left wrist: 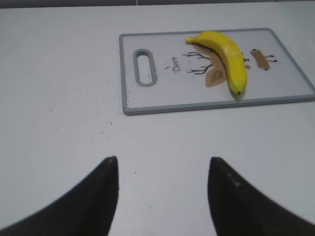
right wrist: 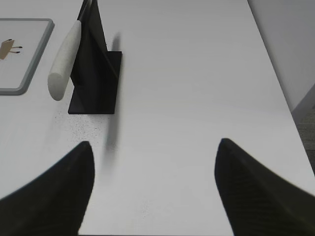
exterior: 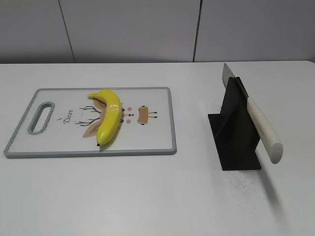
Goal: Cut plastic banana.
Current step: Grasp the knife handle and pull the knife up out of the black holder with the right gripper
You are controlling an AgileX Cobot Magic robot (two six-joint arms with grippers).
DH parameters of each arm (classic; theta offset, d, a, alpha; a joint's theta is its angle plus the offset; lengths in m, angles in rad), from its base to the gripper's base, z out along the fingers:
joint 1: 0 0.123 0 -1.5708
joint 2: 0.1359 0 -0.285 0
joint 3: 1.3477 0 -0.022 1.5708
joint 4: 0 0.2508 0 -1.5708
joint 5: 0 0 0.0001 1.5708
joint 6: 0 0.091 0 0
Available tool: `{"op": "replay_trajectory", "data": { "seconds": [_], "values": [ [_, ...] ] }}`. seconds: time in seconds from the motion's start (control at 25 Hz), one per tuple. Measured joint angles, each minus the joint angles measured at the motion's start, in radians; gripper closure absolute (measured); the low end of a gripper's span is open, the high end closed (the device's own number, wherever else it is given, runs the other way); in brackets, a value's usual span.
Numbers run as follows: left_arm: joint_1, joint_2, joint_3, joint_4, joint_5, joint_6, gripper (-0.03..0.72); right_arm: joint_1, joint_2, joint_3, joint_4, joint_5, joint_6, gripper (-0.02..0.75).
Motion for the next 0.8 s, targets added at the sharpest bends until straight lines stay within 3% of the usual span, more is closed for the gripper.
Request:
{"op": "replay_trajectory", "data": {
  "seconds": [0.56, 0.8],
  "values": [
    [0.000, 0.000, 0.000, 0.000, 0.000, 0.000, 0.131, 0.000, 0.014, 0.000, -0.004, -0.107, 0.000, 0.165],
    [0.000, 0.000, 0.000, 0.000, 0.000, 0.000, 0.131, 0.000, 0.225, -0.044, 0.042, -0.081, 0.000, 0.165]
  ]
}}
